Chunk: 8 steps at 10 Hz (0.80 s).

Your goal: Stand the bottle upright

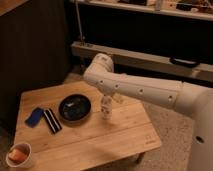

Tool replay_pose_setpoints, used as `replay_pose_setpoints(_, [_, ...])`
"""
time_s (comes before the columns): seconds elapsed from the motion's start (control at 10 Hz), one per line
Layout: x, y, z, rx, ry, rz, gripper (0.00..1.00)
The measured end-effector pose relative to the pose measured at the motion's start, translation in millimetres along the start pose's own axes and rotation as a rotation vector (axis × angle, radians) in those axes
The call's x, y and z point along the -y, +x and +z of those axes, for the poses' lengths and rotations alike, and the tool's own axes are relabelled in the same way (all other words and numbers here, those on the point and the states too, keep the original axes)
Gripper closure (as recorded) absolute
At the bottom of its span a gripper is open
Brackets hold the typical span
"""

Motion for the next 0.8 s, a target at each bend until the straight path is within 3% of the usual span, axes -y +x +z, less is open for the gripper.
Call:
replay_pose_setpoints(0.1, [0, 1, 0, 0.027, 0.001, 0.010, 0.20])
replay_pose_setpoints(0.2, [0, 4, 1, 0.089, 0.005, 0.028, 0.20])
replay_pose_setpoints(0.5, [-3, 19, 6, 0.432, 0.035, 0.093, 0.20])
replay_pose_setpoints(0.7, [-4, 27, 8, 0.618, 0.078, 0.105, 0.20])
replay_pose_setpoints(0.8, [-4, 30, 7, 0.672, 0.097, 0.107, 0.20])
